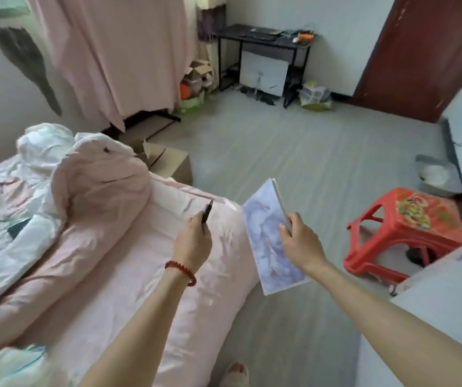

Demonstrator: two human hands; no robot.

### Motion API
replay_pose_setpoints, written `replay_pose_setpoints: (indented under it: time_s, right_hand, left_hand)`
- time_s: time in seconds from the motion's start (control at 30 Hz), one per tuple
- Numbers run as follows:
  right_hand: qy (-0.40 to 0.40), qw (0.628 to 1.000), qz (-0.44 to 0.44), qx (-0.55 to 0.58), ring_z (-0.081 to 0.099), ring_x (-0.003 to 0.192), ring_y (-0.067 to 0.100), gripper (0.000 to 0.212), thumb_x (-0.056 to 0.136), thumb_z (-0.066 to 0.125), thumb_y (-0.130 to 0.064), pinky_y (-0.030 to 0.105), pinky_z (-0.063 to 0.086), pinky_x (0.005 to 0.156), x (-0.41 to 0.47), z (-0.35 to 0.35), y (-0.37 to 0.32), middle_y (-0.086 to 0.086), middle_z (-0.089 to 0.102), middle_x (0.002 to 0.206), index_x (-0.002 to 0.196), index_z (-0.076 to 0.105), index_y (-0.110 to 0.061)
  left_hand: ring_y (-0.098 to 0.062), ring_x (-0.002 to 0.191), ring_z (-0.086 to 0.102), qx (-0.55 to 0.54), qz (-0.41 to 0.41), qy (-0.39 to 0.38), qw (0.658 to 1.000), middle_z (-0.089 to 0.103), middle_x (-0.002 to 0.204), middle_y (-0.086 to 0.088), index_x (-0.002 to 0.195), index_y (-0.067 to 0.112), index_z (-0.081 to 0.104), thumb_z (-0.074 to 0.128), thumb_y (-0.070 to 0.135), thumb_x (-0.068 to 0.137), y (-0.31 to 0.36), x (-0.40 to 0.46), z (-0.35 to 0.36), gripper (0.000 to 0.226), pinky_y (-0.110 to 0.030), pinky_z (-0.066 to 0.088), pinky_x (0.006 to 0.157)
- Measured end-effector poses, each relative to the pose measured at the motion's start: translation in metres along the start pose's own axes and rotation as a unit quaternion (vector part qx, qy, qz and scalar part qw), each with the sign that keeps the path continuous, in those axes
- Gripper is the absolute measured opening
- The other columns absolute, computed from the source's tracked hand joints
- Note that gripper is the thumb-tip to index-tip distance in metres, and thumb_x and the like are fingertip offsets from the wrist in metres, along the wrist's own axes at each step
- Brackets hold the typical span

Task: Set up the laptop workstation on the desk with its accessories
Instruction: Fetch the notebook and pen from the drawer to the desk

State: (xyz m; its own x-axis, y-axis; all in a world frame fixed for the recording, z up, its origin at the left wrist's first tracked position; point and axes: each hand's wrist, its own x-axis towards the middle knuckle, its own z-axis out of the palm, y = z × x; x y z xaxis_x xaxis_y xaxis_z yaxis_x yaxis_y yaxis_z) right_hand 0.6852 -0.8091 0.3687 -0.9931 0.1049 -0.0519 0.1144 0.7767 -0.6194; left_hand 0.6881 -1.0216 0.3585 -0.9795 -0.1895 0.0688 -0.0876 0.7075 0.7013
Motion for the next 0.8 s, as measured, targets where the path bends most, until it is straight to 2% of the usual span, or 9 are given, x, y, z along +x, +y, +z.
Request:
replay_pose_setpoints:
  time_s: [0.13, 0.3, 0.53, 0.63, 0.8]
  right_hand:
    - [0.033, 0.999, 0.031, -0.007, 0.058, 0.09, 0.04, 0.022, 0.095, 0.04, -0.025, 0.04, 0.043, 0.074, 0.094, -0.039, 0.011, 0.018, 0.064, 0.099, 0.104, 0.046, -0.006]
    - [0.098, 0.993, 0.067, -0.002, 0.058, 0.088, 0.039, 0.02, 0.095, 0.042, -0.026, 0.037, 0.04, 0.07, 0.205, -0.097, 0.041, 0.017, 0.065, 0.095, 0.101, 0.046, -0.007]
    - [0.169, 0.982, 0.08, 0.039, 0.055, 0.077, 0.037, 0.019, 0.095, 0.041, -0.025, 0.034, 0.036, 0.065, 0.404, -0.164, 0.102, 0.008, 0.054, 0.075, 0.095, 0.045, -0.006]
    - [0.173, 0.981, 0.07, 0.055, 0.049, 0.07, 0.032, 0.016, 0.095, 0.041, -0.025, 0.032, 0.034, 0.064, 0.494, -0.187, 0.116, 0.005, 0.052, 0.071, 0.087, 0.039, -0.011]
    - [0.17, 0.982, 0.041, 0.064, 0.047, 0.071, 0.03, 0.015, 0.096, 0.04, -0.024, 0.032, 0.032, 0.066, 0.645, -0.218, 0.106, 0.003, 0.05, 0.072, 0.086, 0.036, -0.014]
  left_hand:
    - [-0.038, 0.084, 0.059, -0.013, 0.05, -0.019, 0.999, 0.064, 0.093, -0.02, 0.112, 0.008, 0.056, 0.038, 0.01, 0.093, 0.047, 0.11, 0.035, 0.026, -0.032, 0.035, 0.06]
    - [-0.037, 0.09, 0.06, -0.001, 0.105, -0.039, 0.994, 0.067, 0.101, -0.015, 0.125, 0.018, 0.053, 0.042, 0.014, 0.093, 0.13, 0.233, 0.096, 0.034, -0.038, 0.046, 0.071]
    - [-0.034, 0.077, 0.06, -0.009, 0.164, -0.029, 0.986, 0.068, 0.089, -0.012, 0.131, 0.028, 0.048, 0.042, 0.019, 0.095, 0.237, 0.411, 0.203, 0.038, -0.033, 0.045, 0.063]
    - [-0.03, 0.071, 0.057, -0.002, 0.15, -0.02, 0.988, 0.064, 0.082, -0.009, 0.13, 0.025, 0.05, 0.042, 0.018, 0.094, 0.276, 0.491, 0.235, 0.037, -0.03, 0.042, 0.061]
    - [-0.029, 0.069, 0.056, 0.008, 0.108, -0.002, 0.994, 0.058, 0.079, -0.006, 0.127, 0.022, 0.052, 0.04, 0.011, 0.09, 0.33, 0.616, 0.259, 0.041, -0.03, 0.042, 0.06]
